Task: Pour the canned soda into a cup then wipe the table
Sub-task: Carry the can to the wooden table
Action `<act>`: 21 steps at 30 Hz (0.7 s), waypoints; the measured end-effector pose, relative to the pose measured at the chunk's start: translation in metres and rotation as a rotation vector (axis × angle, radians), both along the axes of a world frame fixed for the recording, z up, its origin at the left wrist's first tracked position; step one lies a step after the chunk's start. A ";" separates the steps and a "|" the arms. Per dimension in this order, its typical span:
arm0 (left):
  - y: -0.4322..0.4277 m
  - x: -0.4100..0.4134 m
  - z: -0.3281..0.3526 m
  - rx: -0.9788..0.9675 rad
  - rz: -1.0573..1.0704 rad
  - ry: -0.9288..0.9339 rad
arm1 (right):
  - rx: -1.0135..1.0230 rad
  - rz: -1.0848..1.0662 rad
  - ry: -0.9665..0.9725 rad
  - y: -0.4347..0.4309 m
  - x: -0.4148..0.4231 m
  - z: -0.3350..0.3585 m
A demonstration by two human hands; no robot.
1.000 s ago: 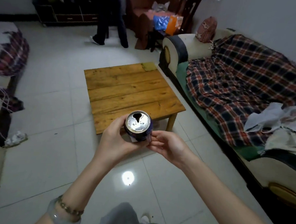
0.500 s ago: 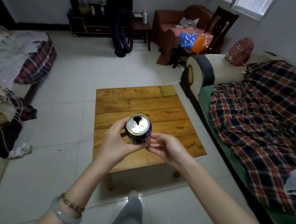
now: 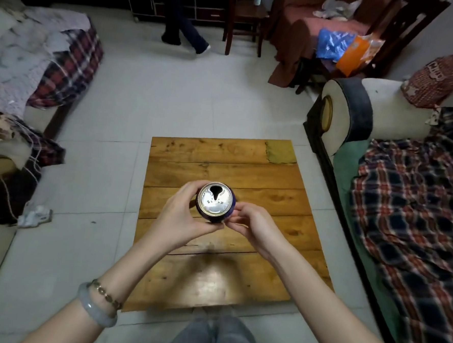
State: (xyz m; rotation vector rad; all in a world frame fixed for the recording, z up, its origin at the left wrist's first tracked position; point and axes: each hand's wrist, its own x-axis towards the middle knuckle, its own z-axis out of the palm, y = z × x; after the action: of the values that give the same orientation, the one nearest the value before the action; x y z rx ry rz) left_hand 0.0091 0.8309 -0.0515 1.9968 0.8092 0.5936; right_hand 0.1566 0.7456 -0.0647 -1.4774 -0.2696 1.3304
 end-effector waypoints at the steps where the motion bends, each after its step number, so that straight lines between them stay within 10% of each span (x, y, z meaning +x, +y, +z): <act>1: 0.008 0.007 -0.007 0.000 0.001 0.013 | 0.001 0.014 0.017 0.010 0.008 -0.008; 21: 0.076 0.090 -0.284 -0.163 0.160 0.171 | -0.199 0.203 -0.104 0.094 0.093 -0.293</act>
State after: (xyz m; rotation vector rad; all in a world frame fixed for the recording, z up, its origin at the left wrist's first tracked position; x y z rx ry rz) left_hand 0.0988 0.9070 -0.3355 1.8624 1.0944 0.4361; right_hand 0.2496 0.8394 -0.3582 -1.7261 -0.3714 1.4779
